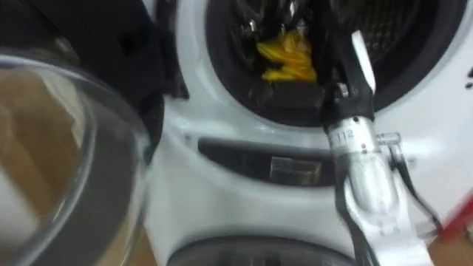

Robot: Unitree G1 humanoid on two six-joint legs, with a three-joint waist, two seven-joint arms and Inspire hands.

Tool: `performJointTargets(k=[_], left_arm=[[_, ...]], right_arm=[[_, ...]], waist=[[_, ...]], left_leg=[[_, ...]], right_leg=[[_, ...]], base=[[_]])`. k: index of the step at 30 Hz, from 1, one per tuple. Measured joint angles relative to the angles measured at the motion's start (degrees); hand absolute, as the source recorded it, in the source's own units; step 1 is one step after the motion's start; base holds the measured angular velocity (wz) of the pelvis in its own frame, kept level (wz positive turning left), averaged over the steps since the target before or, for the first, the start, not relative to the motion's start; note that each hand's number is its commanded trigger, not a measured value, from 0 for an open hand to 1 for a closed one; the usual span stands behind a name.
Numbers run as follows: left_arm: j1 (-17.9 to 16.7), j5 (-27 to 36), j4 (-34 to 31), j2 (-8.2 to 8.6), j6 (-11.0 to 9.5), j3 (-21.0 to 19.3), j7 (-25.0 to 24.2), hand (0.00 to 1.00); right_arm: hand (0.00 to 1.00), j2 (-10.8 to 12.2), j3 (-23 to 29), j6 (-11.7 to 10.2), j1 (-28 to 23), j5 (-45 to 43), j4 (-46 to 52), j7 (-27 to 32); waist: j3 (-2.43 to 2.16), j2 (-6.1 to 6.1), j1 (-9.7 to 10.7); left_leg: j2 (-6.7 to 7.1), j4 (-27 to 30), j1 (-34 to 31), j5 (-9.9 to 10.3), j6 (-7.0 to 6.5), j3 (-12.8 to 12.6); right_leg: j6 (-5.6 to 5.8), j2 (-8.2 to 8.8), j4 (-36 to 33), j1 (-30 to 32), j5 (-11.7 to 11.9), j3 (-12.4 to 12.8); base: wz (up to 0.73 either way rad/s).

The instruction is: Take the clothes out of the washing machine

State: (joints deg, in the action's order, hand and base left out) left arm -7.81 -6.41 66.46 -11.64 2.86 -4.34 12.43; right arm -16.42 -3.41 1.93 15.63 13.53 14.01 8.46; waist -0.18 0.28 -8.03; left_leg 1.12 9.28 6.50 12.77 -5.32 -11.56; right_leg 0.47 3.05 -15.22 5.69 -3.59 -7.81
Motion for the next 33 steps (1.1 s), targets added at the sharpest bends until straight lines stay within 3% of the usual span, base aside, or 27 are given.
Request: performJointTargets(k=[7,10,15,25,33], left_arm=[[-1.3,-0.02,0.05,0.34,1.98,0.03,0.4,0.0],[-1.76,-0.03,-0.65,0.76,1.82,-0.02,0.4,0.0],[-1.95,0.01,-1.21,0.96,1.85,0.09,0.34,0.0],[-0.73,-0.67,-1.19,1.61,1.88,1.25,0.4,0.0],[-1.26,-1.64,-1.1,1.59,3.49,-0.08,-1.98,0.0]], right_arm=[[0.0,-0.56,-2.25,0.03,-0.12,0.83,1.88,-3.14],[0.0,-0.55,-2.32,0.0,-0.13,0.85,1.88,-4.1],[0.0,-0.53,-2.37,-0.15,-0.12,0.85,1.98,-4.41],[0.0,-0.44,-2.44,-1.14,0.02,-0.59,5.06,-4.47],[0.0,-0.38,-2.81,-0.31,-0.61,-13.87,5.78,-5.59]], waist=[[0.02,0.21,-0.1],[0.36,-0.6,0.09],[0.11,-1.64,-0.09],[0.47,-1.0,1.22],[-0.14,-1.37,1.42]], left_leg=[[-2.63,0.46,0.4,1.35,2.38,-1.08],[-3.16,0.58,0.8,1.64,2.87,-1.04],[-4.31,1.33,0.99,2.34,3.95,-1.04],[-4.34,0.86,-0.37,2.34,4.04,-0.38],[-4.43,0.46,0.24,2.31,4.07,-0.86]], right_leg=[[-1.59,-3.41,1.58,-1.16,0.24,0.6],[-2.3,-3.9,1.65,-1.69,-0.23,0.26],[-2.84,-4.64,1.7,-2.08,-0.57,-0.11],[-3.16,-5.06,2.75,-1.4,-0.71,-0.17],[-3.13,-5.06,3.6,-1.77,-0.67,-0.2]], base=[[-0.12],[0.01],[-0.02],[0.03],[-0.02]])
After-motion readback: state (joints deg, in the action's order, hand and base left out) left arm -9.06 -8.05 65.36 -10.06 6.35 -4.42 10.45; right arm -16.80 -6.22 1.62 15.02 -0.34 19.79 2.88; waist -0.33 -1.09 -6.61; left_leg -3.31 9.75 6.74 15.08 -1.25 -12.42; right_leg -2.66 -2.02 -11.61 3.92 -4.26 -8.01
